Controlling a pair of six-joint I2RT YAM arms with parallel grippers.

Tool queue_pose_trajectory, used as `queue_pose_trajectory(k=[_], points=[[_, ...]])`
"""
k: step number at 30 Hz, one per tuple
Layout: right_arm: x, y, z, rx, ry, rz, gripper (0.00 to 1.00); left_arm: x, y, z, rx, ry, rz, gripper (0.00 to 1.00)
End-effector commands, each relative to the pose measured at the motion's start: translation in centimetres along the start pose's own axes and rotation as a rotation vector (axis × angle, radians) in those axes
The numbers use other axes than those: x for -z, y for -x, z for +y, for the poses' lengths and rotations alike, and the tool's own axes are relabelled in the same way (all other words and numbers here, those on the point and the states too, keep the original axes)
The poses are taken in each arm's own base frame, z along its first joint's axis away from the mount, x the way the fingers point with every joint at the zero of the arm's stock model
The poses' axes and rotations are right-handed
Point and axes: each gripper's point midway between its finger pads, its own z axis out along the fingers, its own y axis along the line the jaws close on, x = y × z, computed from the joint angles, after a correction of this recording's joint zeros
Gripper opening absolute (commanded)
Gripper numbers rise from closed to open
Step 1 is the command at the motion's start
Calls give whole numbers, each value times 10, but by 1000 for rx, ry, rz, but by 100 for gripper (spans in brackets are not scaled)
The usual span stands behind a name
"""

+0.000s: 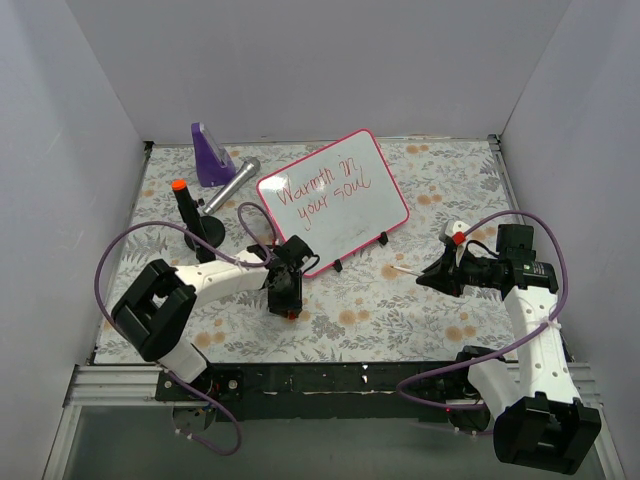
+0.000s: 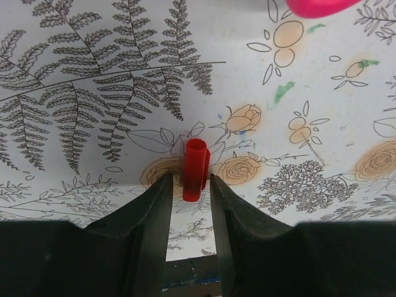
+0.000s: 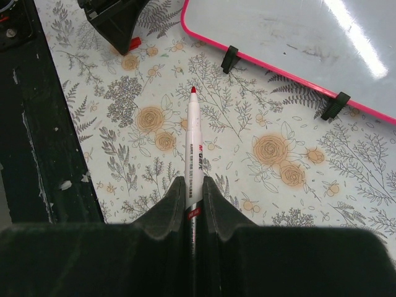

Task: Write a sentence on the whiteboard
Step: Close the whiteboard marker at the center of the board.

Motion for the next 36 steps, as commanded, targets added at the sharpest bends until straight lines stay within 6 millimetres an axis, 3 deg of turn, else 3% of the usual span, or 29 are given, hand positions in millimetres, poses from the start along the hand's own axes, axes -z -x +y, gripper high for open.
queue_pose_trajectory(k=[1, 6, 12, 16, 24, 29, 36], points=[[0, 6, 1, 23, 12, -27, 1, -1, 11, 4, -42, 49, -36, 29], [0, 6, 1, 22, 15, -27, 1, -6, 12, 7, -68, 74, -24, 20], [0, 7, 1, 25, 17, -27, 1, -15, -6, 14, -111, 79, 56, 3], [-1, 6, 1, 21, 26, -28, 1, -11, -9, 13, -146, 43, 52, 0], [-5, 6, 8, -16, 124, -34, 1, 32, 15, -47, -417, -241, -159, 0], [-11, 2, 10, -46, 192, -24, 1, 55, 20, -83, -675, -392, -301, 0], [-29, -7, 21, -52, 313, 70, 1, 81, 21, -110, -918, -560, -443, 0]])
